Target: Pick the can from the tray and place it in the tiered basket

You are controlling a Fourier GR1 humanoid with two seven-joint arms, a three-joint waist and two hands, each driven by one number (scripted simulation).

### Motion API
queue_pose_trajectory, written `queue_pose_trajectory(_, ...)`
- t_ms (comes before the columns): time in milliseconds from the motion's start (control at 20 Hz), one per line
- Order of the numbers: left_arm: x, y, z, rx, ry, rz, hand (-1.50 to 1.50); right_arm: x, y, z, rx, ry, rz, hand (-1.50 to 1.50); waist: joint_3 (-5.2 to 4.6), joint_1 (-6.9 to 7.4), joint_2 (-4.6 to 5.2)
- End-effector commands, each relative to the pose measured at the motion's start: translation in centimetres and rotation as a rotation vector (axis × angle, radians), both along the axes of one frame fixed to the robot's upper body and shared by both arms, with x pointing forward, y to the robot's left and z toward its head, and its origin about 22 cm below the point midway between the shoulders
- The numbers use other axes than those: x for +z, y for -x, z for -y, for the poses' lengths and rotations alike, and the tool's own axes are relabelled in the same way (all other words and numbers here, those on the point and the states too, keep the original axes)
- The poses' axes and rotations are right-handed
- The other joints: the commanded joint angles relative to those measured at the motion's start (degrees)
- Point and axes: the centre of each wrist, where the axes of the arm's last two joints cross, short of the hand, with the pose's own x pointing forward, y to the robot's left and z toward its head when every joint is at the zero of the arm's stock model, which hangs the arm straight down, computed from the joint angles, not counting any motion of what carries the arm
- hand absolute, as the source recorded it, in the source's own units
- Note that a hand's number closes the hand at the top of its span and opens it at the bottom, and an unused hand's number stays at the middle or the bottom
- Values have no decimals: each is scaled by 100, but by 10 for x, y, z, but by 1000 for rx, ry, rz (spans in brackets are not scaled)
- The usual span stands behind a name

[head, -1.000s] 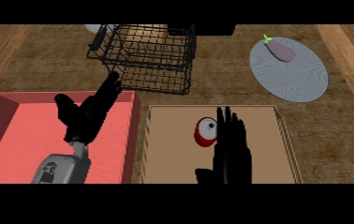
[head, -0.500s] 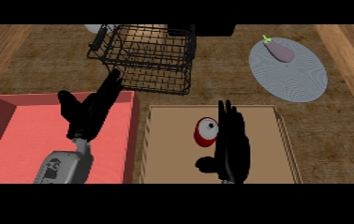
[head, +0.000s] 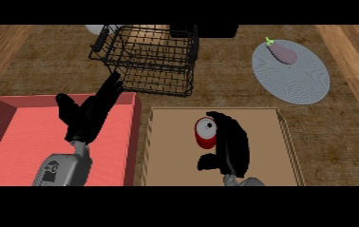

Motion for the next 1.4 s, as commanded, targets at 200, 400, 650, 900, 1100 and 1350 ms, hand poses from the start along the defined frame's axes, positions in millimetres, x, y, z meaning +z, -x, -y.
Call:
queue_pose_trajectory(200, -2, 7, 11, 20, -3, 9, 0, -25, -7, -9, 88, 87, 22, 150, 48, 32, 84)
queue_pose_trajectory(400, -1, 21, -4, -16, 13, -15, 0, -36, 11, -17, 87, 24, 116, 150, 49, 61, 80)
queue_pose_trajectory(650, 2, 6, -10, 19, 6, 0, 0, -16, 22, -25, -108, 111, -168, 150, 37, -13, 70)
queue_pose_trajectory(900, 15, -8, -5, 11, 4, -19, 0, 7, 46, -48, -219, 131, -255, 150, 38, -21, 61)
queue_pose_trajectory(1100, 6, 14, 0, -4, 0, -9, 0, 60, 69, -59, -250, -26, -165, 150, 41, 41, 21)
queue_pose_trajectory(1350, 7, 3, 7, 26, 20, -22, 0, 115, 86, -50, -255, -166, 13, 150, 38, -83, 6)
